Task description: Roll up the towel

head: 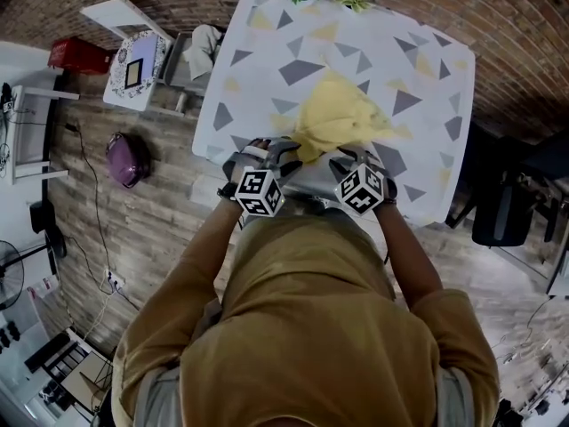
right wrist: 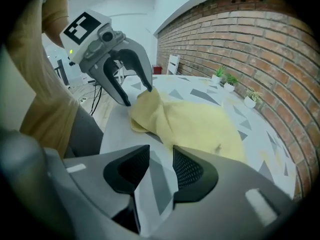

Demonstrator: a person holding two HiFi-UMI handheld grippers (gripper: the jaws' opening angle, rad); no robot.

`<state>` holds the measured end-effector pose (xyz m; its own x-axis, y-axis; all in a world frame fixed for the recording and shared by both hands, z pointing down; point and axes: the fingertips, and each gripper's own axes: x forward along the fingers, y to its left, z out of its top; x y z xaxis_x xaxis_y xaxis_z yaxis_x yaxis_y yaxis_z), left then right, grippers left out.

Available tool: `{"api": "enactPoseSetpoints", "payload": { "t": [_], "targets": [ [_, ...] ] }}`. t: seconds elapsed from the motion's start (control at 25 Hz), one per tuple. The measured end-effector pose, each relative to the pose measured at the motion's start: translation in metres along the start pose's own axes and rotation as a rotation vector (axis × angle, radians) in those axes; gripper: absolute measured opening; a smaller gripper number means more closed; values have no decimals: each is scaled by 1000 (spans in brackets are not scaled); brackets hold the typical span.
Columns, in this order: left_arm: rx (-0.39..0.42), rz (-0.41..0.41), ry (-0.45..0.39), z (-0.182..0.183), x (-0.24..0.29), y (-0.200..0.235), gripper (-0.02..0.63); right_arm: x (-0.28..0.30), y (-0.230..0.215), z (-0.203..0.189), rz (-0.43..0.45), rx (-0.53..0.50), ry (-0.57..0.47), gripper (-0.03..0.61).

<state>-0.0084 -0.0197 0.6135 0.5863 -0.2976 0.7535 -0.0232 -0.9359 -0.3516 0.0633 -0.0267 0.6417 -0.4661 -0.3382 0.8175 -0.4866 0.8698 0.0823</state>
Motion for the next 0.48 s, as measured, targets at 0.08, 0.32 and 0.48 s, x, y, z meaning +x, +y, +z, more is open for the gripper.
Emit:
{"api": "enactPoseSetpoints", "payload": {
  "t": [0.08,0.32,0.48],
  "targets": [
    [50,-26,30,-4,13,-2,202,0,-2,1,-10,9,-1,126],
    [32,-48,35,-2,27,9,97,3,-5,3,-14,25,3,126],
    [-102,-45,-10,1,20,15,69,2,-3,3,-20,37,-7,126]
  ]
}}
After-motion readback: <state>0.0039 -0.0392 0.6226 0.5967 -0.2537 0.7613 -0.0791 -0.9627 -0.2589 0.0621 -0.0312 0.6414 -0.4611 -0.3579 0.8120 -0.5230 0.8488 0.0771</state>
